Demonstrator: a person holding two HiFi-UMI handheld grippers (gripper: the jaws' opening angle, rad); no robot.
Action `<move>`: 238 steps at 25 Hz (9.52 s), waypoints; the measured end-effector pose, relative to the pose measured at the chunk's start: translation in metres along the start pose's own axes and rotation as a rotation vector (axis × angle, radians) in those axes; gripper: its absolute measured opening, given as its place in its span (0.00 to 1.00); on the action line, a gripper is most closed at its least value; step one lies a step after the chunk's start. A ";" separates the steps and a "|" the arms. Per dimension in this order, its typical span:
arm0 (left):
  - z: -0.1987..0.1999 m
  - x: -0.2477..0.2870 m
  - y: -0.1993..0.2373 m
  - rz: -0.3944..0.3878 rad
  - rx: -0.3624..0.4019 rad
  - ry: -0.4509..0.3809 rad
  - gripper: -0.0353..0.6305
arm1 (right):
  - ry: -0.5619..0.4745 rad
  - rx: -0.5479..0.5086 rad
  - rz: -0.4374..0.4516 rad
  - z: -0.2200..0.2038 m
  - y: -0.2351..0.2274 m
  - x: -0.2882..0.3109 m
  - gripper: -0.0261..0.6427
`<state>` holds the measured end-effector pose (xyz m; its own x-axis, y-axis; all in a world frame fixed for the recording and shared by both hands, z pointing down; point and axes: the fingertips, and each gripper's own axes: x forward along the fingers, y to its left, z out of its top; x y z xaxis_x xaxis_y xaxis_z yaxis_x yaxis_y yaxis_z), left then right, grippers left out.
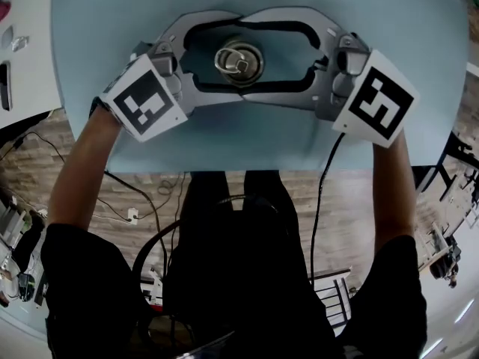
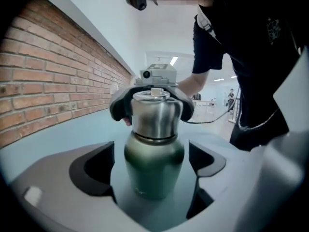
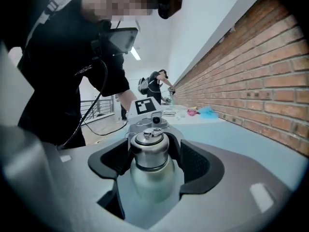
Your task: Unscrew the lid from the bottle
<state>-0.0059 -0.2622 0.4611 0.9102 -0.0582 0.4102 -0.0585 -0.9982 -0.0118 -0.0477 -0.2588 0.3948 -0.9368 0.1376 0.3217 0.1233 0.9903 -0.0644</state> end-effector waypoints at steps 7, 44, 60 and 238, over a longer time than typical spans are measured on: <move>-0.002 -0.008 0.005 0.277 -0.121 -0.098 0.76 | -0.092 0.107 -0.246 -0.010 0.008 -0.001 0.55; 0.014 -0.009 0.029 0.878 -0.222 -0.137 0.65 | -0.016 0.130 -0.800 -0.004 -0.009 0.001 0.49; 0.022 -0.003 0.025 0.701 -0.144 -0.160 0.61 | 0.023 0.023 -0.479 -0.007 -0.003 -0.001 0.43; 0.000 0.015 -0.024 0.583 -0.453 -0.229 0.05 | 0.188 0.349 -0.821 -0.149 -0.023 -0.053 0.43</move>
<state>0.0093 -0.2393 0.4679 0.7396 -0.6237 0.2530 -0.6721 -0.7050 0.2266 0.0482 -0.2862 0.5201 -0.6133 -0.5768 0.5396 -0.6938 0.7199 -0.0192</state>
